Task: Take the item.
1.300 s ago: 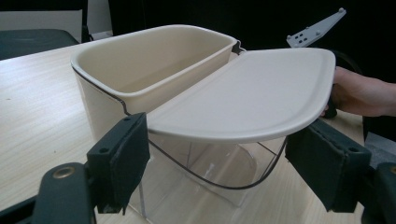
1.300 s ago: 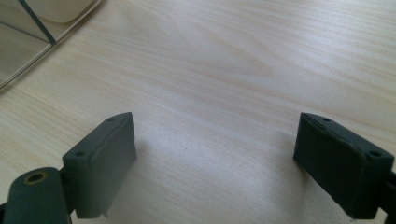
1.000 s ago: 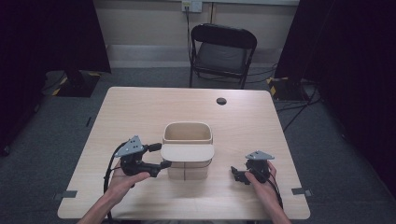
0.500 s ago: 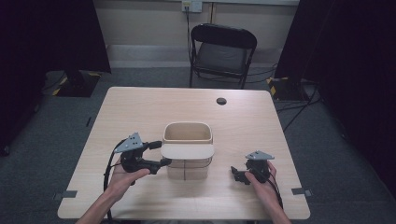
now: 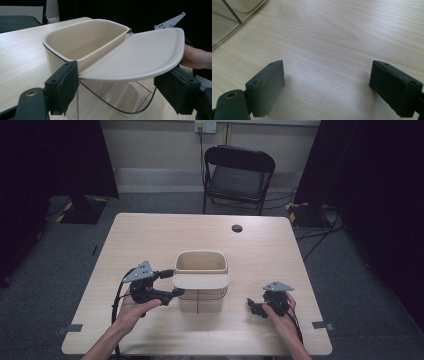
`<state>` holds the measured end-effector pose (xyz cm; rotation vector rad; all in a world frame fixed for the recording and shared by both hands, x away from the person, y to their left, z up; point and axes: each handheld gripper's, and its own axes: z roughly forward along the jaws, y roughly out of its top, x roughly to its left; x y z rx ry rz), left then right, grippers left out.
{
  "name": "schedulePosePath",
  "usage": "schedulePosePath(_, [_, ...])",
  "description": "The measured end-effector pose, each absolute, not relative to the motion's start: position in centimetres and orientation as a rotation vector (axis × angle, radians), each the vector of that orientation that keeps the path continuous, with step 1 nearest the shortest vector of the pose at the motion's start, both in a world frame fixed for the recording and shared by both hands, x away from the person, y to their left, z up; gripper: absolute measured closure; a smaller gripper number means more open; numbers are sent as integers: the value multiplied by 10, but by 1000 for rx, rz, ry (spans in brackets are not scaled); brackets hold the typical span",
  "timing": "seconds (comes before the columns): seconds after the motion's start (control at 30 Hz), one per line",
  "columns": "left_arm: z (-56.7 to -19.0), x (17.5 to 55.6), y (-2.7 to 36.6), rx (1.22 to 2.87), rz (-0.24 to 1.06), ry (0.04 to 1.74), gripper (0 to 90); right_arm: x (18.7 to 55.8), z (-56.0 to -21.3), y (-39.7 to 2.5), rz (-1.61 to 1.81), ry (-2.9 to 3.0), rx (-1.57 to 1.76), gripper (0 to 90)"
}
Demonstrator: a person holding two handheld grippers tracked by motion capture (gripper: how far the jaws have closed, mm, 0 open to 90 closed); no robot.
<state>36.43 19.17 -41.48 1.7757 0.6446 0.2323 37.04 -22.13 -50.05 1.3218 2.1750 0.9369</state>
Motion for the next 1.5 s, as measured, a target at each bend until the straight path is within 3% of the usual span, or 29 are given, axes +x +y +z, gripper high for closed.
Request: schedulePosePath(1.5, [-404,370,186,1792,206,622,289,370,-500,-221,937,2175,1323,121])
